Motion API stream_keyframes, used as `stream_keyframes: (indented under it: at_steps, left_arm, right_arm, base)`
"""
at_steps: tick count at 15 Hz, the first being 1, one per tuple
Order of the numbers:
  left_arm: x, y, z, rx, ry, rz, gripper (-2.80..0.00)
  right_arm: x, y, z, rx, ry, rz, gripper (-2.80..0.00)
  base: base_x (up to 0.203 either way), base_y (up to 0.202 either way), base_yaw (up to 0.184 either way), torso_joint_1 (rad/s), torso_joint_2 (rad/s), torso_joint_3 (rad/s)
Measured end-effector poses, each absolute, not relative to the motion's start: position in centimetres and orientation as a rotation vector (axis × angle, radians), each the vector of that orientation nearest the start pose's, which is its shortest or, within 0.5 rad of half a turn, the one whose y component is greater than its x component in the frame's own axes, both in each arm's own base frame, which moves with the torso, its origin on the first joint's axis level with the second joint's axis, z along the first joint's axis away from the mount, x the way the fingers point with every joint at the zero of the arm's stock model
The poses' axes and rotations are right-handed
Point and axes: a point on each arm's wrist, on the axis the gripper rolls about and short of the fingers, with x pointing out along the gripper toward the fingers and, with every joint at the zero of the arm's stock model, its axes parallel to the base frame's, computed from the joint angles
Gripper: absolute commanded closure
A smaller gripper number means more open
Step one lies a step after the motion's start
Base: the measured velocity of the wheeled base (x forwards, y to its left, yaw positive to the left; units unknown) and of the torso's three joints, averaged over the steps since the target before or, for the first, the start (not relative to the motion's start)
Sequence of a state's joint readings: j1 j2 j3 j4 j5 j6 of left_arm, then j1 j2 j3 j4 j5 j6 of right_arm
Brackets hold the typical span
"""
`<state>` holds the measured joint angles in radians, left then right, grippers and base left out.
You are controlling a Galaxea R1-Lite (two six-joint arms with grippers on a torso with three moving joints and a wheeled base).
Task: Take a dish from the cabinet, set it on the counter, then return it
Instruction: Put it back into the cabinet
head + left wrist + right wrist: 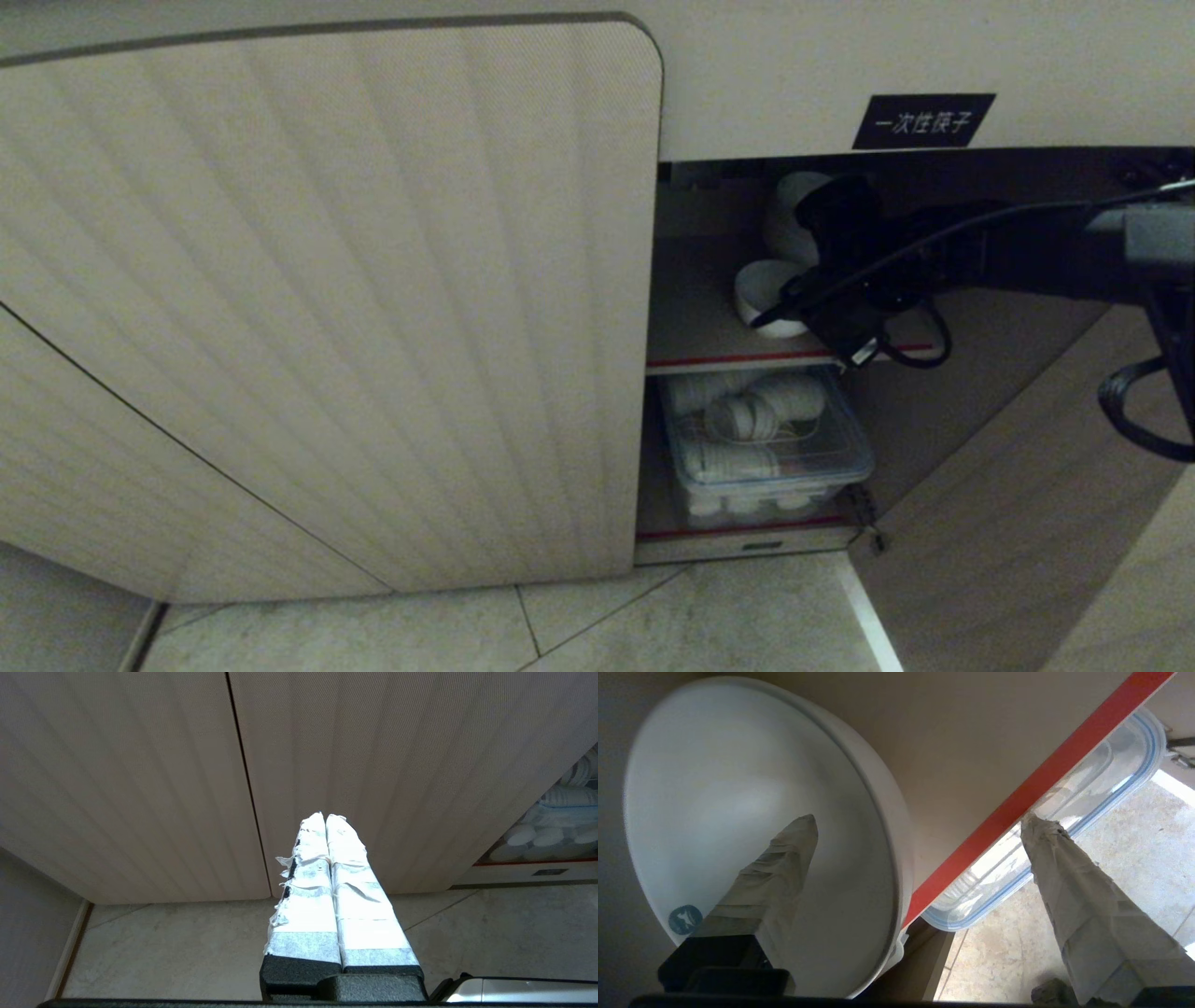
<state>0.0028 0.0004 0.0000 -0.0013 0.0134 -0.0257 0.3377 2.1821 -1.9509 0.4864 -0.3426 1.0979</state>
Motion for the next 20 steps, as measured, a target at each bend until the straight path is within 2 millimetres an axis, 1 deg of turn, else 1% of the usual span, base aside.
stream_keyframes:
  at_steps: [11, 20]
  left_arm:
    - [-2.3, 0.0, 7.6, -0.025, -0.001, 0.016, 0.0]
    - [-2.3, 0.0, 7.6, -0.025, -0.001, 0.016, 0.0]
  right_arm:
    - [42.1, 13.9, 22.2, 0.811, 0.452, -0.342, -2.8]
    - [42.5, 14.1, 22.2, 0.754, 0.337, -0.274, -2.8]
  base:
    - [0.0, 0.0, 0.0, 0.0, 0.0, 0.0]
    - [0.0, 0.0, 0.0, 0.0, 0.0, 0.0]
